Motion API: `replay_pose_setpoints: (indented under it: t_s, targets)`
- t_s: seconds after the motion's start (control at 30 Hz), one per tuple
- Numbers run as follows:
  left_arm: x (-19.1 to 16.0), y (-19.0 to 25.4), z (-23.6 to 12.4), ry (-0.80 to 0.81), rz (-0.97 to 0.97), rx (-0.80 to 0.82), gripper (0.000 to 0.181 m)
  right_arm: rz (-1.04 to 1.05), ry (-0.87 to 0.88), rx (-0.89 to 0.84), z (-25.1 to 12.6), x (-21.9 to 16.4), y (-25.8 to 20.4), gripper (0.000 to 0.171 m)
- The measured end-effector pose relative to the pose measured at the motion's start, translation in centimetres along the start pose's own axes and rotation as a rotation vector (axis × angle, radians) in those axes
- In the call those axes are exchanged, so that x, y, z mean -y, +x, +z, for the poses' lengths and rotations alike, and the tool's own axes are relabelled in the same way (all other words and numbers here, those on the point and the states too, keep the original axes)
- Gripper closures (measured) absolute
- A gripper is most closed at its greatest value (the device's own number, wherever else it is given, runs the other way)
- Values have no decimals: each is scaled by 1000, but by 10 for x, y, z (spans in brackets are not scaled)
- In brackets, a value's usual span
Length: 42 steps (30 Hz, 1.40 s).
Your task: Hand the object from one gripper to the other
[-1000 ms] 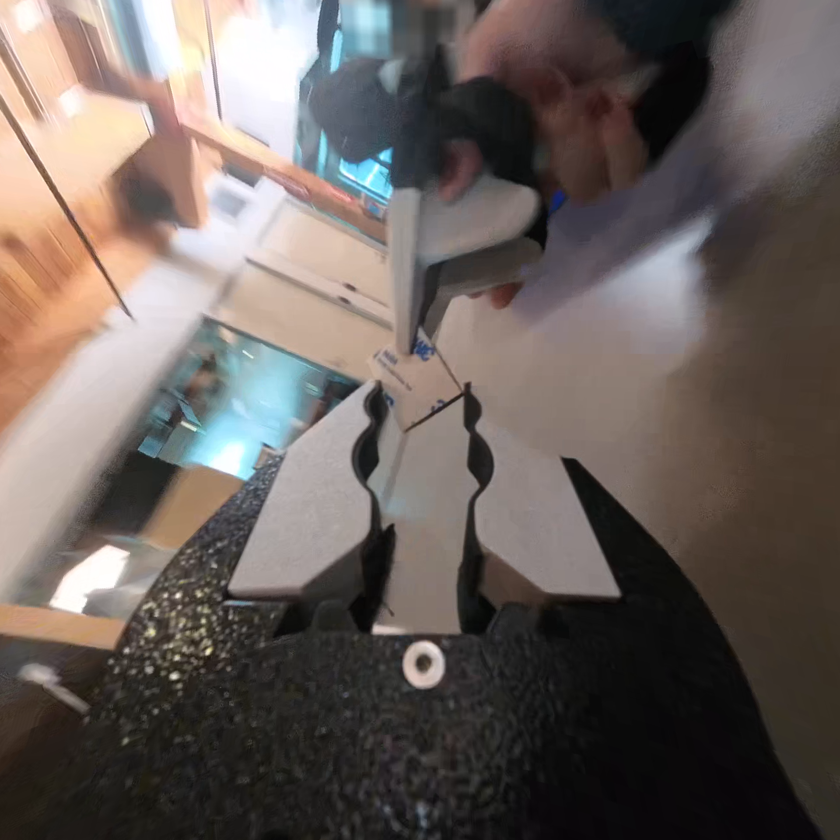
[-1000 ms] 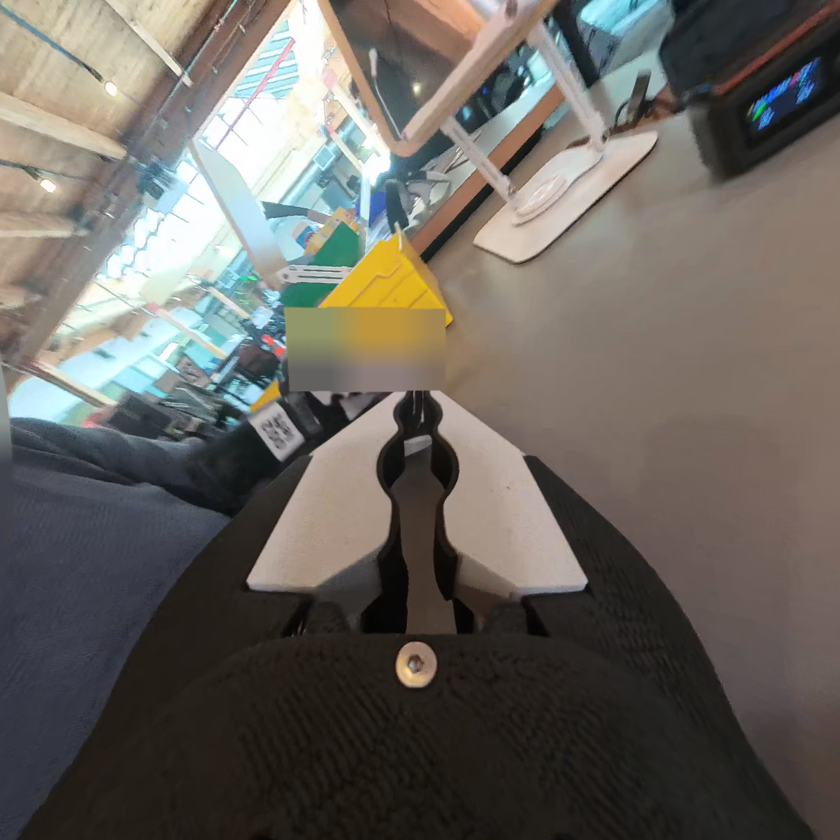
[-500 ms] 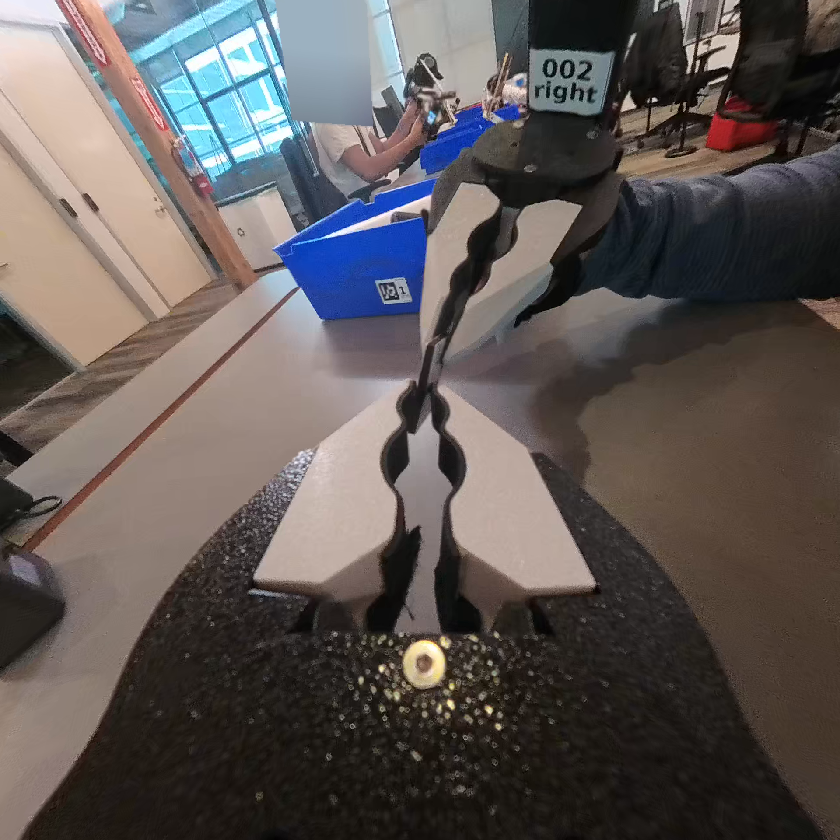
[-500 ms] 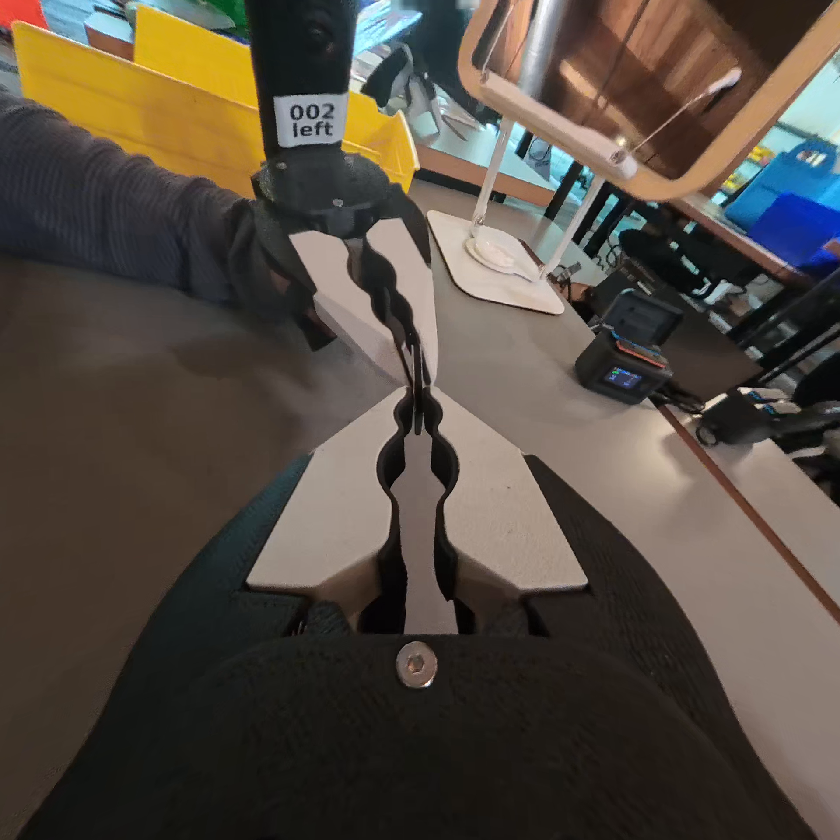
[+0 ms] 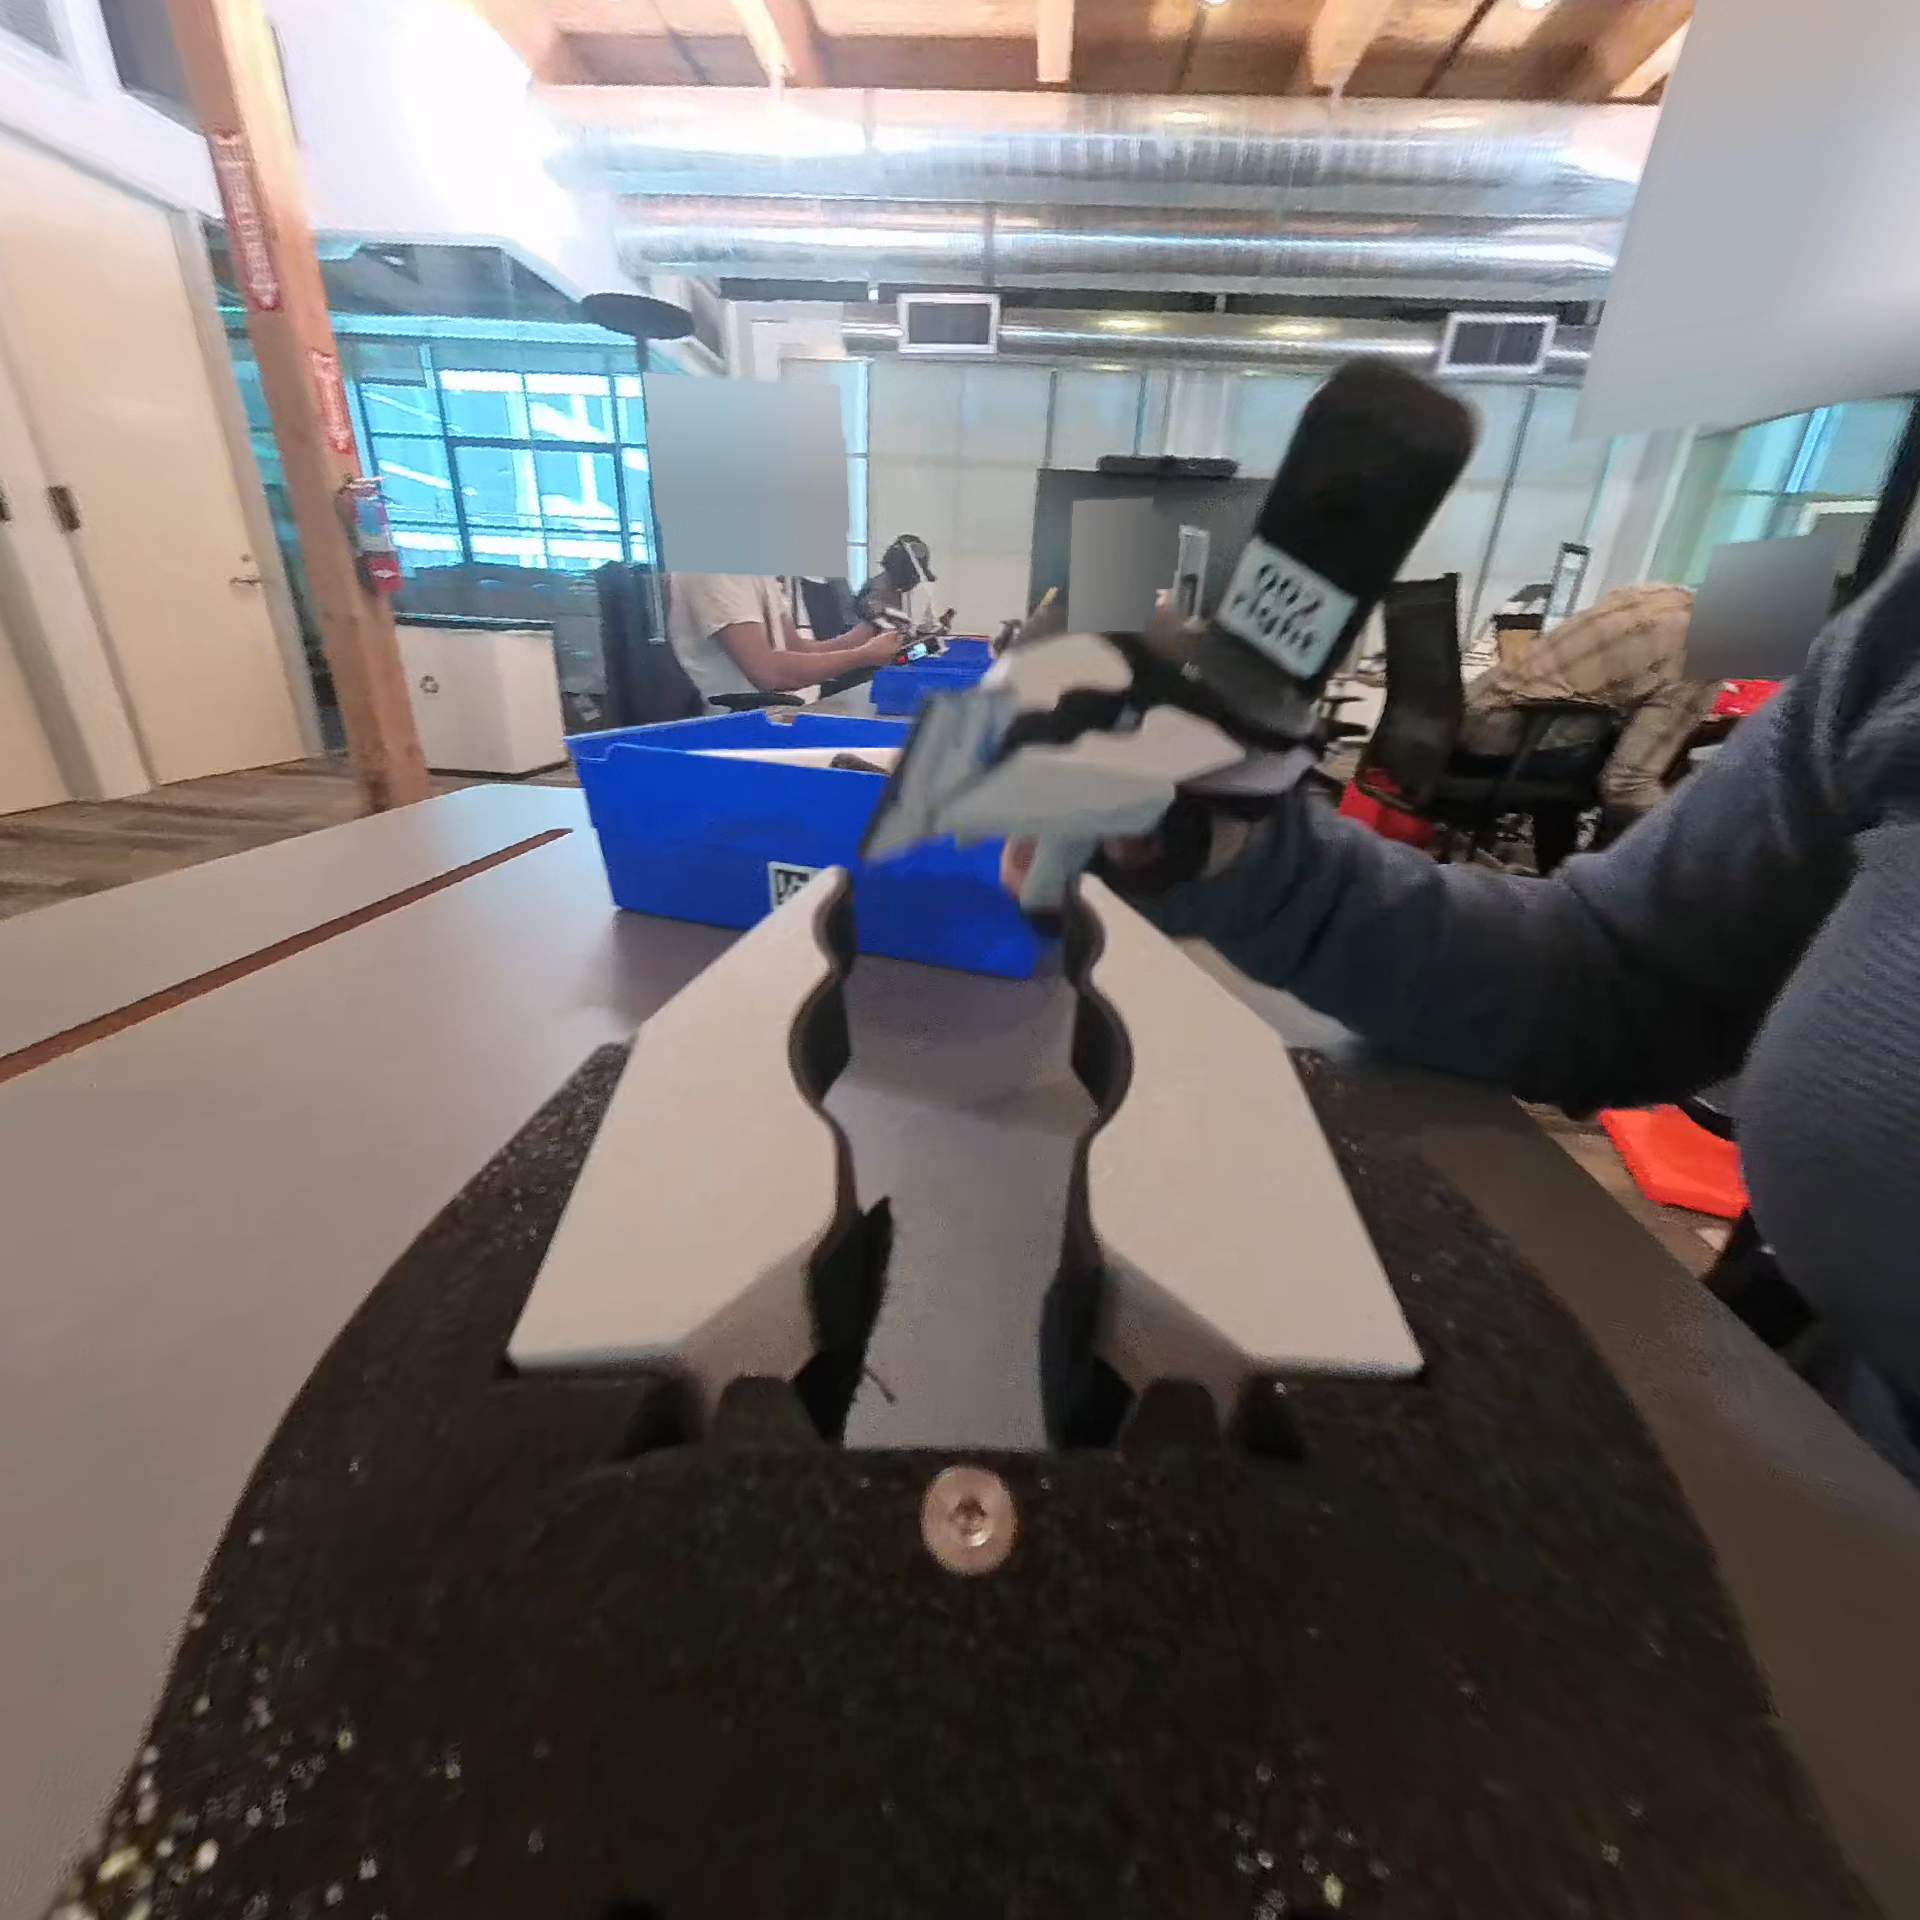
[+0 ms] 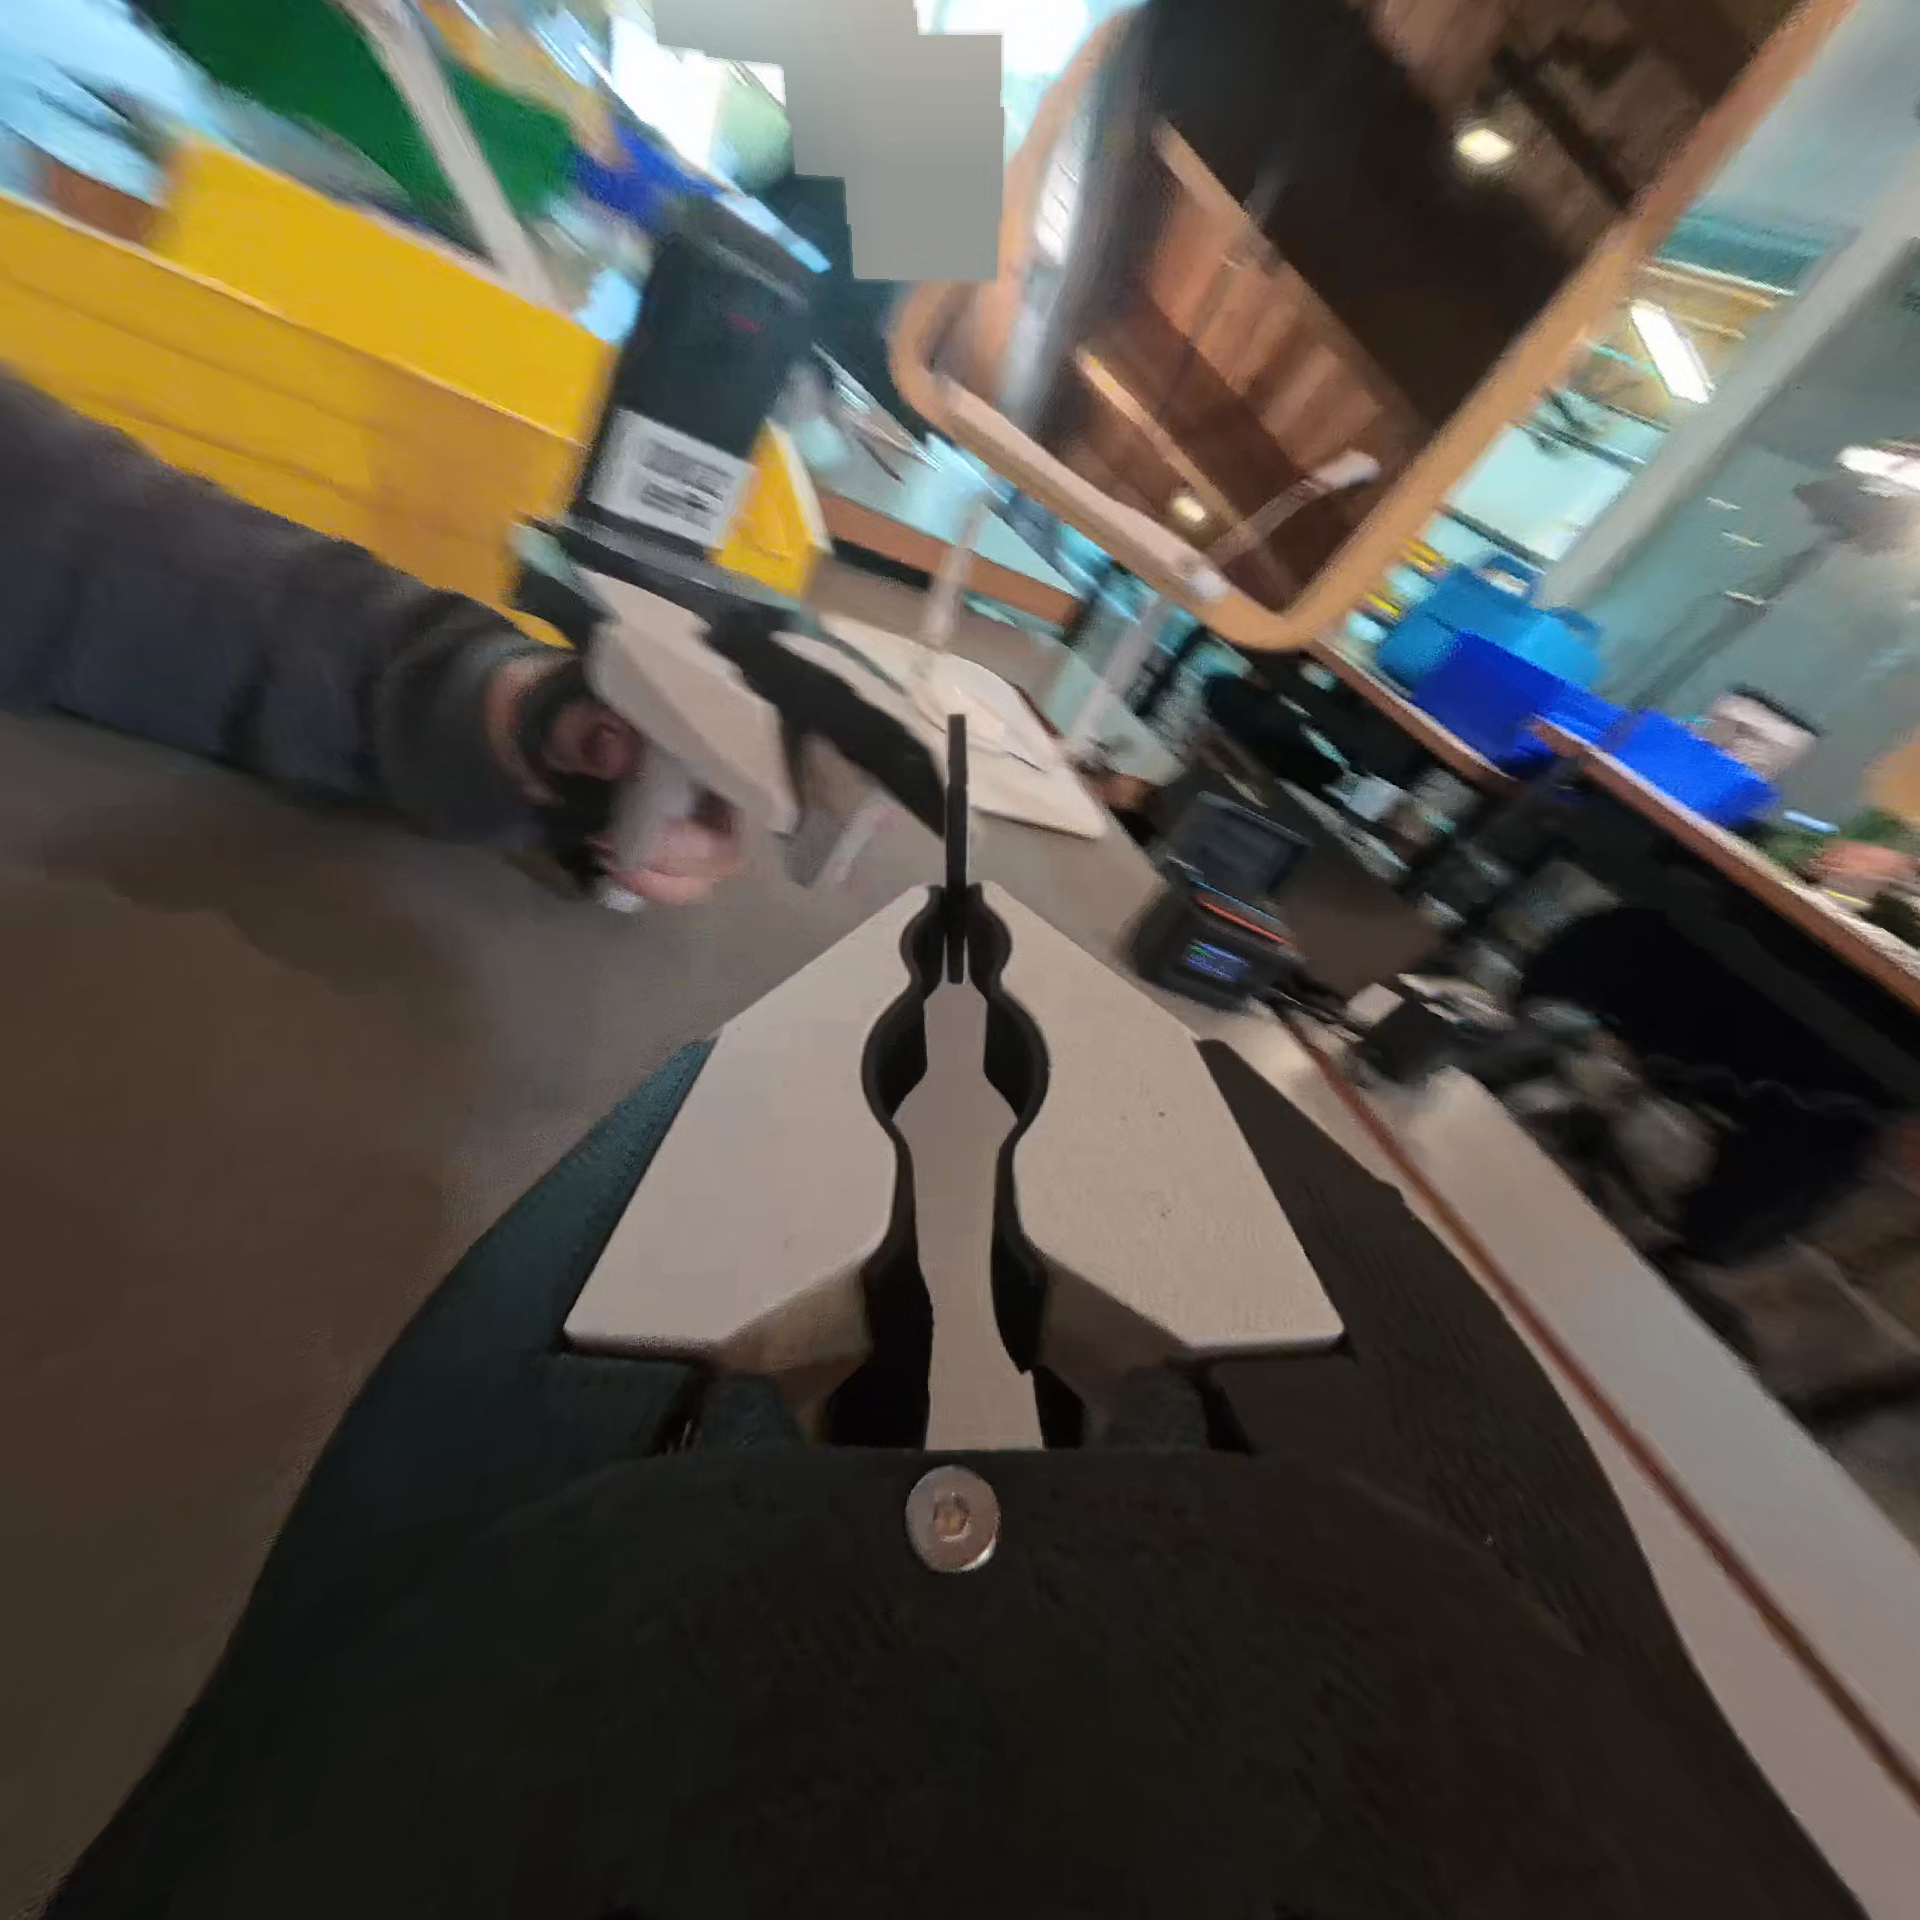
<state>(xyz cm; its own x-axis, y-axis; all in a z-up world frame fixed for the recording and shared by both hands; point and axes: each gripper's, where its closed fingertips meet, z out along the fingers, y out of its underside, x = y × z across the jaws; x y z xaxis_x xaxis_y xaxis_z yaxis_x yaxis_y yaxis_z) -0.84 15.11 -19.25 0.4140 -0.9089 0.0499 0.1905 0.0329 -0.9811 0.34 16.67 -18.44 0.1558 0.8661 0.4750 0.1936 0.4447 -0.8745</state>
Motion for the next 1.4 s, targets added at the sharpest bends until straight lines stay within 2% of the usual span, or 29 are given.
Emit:
replay_pose_setpoints:
  t_s: [0.1,0.2,0.23,0.33,0.4,0.47,0.6,0.73,0.87,0.93,1.0,1.17,1.3,1.4]
  targets:
    - [-5,-14,-5,2,47,92,154,-63,-253,-356,-49,-9,69,169]
    - [-5,-28,-10,-5,101,187,163,21,-483,-762,-140,-25,130,169]
    - [-5,-30,-11,-1,108,201,165,67,-546,-846,-166,-34,140,169]
    - [-5,-34,-11,-2,101,222,165,151,-673,-1010,-216,-57,156,168]
    - [-5,-35,-12,-2,96,228,165,202,-709,-1054,-229,-70,160,165]
    - [-5,-37,-12,2,92,238,164,256,-760,-1055,-232,-84,159,140]
    - [-5,-39,-13,2,85,248,164,203,-741,-1031,-209,-81,159,130]
    - [-6,-41,-12,-7,86,258,164,145,-408,-832,-120,-36,147,133]
    - [-6,-42,-13,-7,104,274,165,189,-240,-712,-52,-38,130,135]
    - [-7,-42,-12,-15,115,285,165,203,-113,-700,-26,-40,115,146]
    - [-10,-44,-12,-47,123,302,166,143,-73,-716,-11,-48,98,152]
    - [-13,-43,-7,-136,109,330,171,-83,-112,-661,16,-62,62,160]
    - [31,-20,-4,-102,94,336,172,-143,-98,-630,22,-57,54,161]
    - [80,1,-27,-38,83,399,172,-133,-88,-616,21,-56,53,161]
